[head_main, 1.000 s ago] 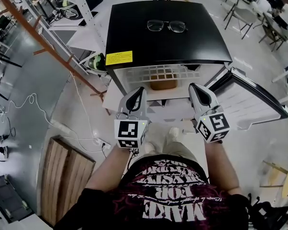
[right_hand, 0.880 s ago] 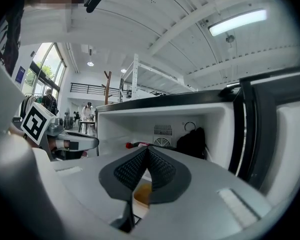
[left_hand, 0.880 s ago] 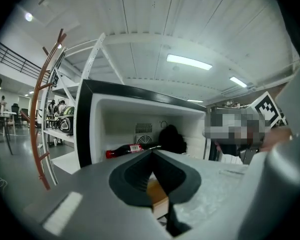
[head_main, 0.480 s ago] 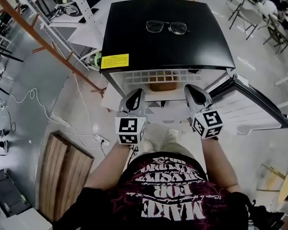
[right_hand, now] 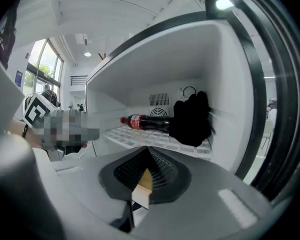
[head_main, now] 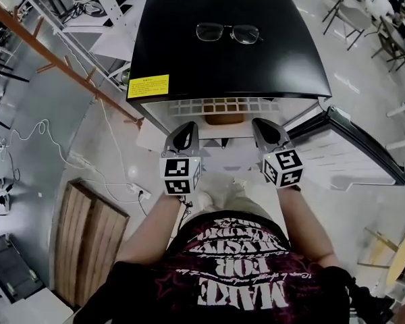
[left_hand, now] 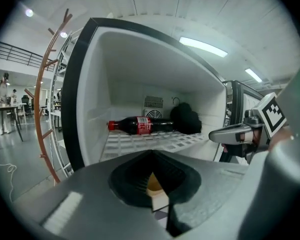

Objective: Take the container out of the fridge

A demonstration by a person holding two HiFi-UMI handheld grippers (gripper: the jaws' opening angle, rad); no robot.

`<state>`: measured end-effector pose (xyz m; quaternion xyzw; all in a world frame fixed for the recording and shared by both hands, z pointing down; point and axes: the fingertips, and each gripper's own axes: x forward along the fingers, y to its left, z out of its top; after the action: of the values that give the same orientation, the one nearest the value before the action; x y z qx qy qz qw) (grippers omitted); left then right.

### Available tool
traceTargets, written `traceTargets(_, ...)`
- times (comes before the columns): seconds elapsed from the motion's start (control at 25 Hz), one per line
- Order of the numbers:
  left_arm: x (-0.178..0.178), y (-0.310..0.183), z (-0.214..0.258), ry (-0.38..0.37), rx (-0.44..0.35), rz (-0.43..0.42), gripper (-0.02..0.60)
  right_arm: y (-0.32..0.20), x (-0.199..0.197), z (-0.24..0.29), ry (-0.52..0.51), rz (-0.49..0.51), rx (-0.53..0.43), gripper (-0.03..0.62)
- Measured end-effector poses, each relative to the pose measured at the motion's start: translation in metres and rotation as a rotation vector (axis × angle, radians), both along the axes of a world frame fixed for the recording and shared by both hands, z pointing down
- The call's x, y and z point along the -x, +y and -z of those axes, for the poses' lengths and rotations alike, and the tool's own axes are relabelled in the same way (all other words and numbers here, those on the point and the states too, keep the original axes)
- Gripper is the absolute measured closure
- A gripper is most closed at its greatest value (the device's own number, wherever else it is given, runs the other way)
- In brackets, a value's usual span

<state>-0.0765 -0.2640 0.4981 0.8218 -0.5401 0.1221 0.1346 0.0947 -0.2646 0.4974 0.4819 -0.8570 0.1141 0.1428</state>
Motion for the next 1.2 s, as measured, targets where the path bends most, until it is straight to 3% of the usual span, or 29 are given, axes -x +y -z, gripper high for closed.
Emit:
traceTargets(0.56, -0.013, -0.007, -0.037, 0.014, 0.118, 0.006, 0.581, -0.009, -0.011, -0.050, 0.013, -0.045, 0.161, 0.568)
traceTargets(1.2, -0.014, -0.016, -0.076, 0.016, 0.210, 0.018, 0.581, -0.023, -0.014, -0.107, 0.035, -0.096, 0.257, 0.568)
